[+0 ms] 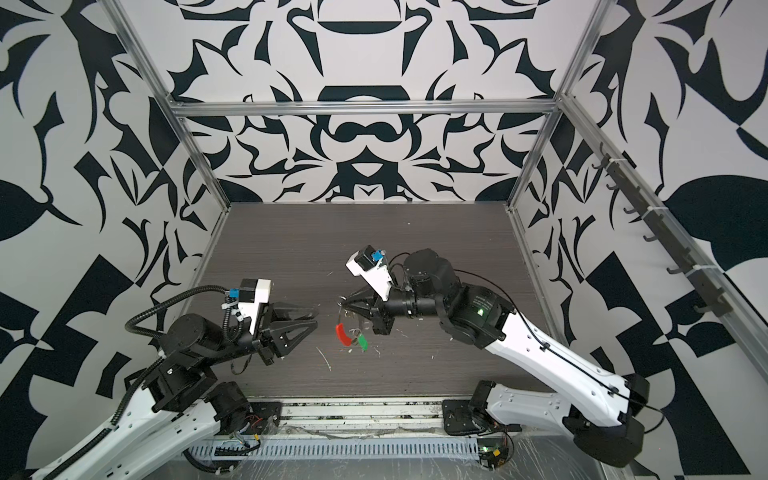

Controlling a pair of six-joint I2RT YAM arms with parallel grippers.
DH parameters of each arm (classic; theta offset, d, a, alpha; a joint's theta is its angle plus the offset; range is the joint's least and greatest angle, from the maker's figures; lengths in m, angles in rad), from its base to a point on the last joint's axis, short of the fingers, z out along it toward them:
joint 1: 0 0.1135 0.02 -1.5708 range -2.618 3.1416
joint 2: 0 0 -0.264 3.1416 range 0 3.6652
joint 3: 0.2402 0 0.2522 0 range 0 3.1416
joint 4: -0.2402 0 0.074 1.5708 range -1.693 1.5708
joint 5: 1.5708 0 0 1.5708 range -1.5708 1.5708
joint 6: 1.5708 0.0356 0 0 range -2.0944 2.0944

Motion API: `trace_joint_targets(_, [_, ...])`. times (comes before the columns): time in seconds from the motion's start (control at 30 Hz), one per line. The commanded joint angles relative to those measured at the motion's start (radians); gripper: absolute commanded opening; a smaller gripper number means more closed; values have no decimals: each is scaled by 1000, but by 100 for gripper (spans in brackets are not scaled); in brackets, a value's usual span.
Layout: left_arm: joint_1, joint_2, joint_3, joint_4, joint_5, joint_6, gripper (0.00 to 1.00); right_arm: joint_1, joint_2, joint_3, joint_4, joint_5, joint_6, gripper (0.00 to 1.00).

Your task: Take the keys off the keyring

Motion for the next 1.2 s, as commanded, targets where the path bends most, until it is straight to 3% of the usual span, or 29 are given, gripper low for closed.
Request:
trace_joint_targets(0.0, [-3,40,35,-47,59,2,39,-6,39,101,-162,-139,-115,0])
trace_joint_targets(0.4, [-3,124,69,-53,94,-20,40,-6,139,212,-322,-209,-206,0])
trace_joint_targets(0.5, [-3,132,74,-43,114,-22,34,-6,151,216,-319,-206,-205,0])
trace_joint_targets(0.8, [-3,171,89,-40,142,-36,30,-7,164,222,-285,-182,-186,0])
trace_joint_targets(1.17, [-3,173,91,-24,137,-34,14,-6,182,227,-251,-166,-149,0])
